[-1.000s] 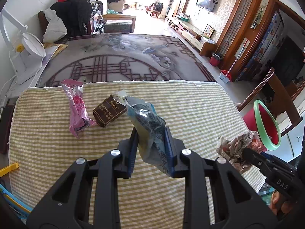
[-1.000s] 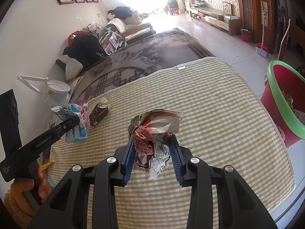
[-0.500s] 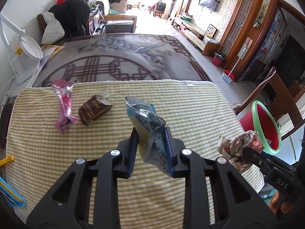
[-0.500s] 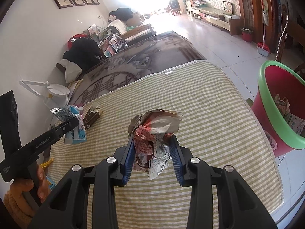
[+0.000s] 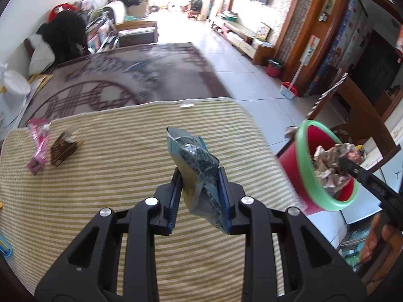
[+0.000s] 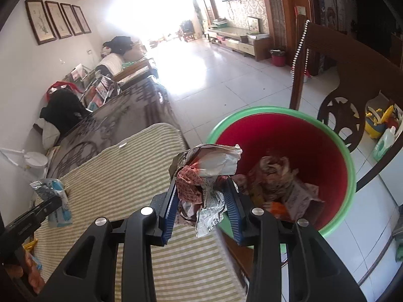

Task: Collect trash
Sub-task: 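Carry the paper ball with right tool while left carries the blue-white wrapper toward the bucket, then release the paper ball into the bucket with right tool while left releases the blue-white wrapper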

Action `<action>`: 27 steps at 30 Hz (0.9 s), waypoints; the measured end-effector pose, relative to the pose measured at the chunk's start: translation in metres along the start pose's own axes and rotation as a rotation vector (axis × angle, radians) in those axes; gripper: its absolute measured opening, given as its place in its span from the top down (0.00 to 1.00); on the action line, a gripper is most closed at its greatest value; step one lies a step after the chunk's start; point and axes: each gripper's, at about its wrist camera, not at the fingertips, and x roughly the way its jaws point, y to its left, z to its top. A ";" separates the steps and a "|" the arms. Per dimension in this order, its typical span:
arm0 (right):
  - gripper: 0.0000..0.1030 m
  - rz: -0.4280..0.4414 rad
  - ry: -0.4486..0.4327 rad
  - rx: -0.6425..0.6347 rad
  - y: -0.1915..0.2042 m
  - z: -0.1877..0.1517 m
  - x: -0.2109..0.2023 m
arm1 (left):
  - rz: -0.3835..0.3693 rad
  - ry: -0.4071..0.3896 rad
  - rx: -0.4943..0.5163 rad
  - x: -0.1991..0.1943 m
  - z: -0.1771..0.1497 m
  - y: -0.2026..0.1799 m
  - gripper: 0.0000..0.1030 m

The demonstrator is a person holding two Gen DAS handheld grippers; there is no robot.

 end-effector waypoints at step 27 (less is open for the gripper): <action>0.29 -0.223 -0.142 0.224 -0.141 -0.031 -0.082 | -0.327 0.049 0.365 0.064 0.032 -0.237 0.25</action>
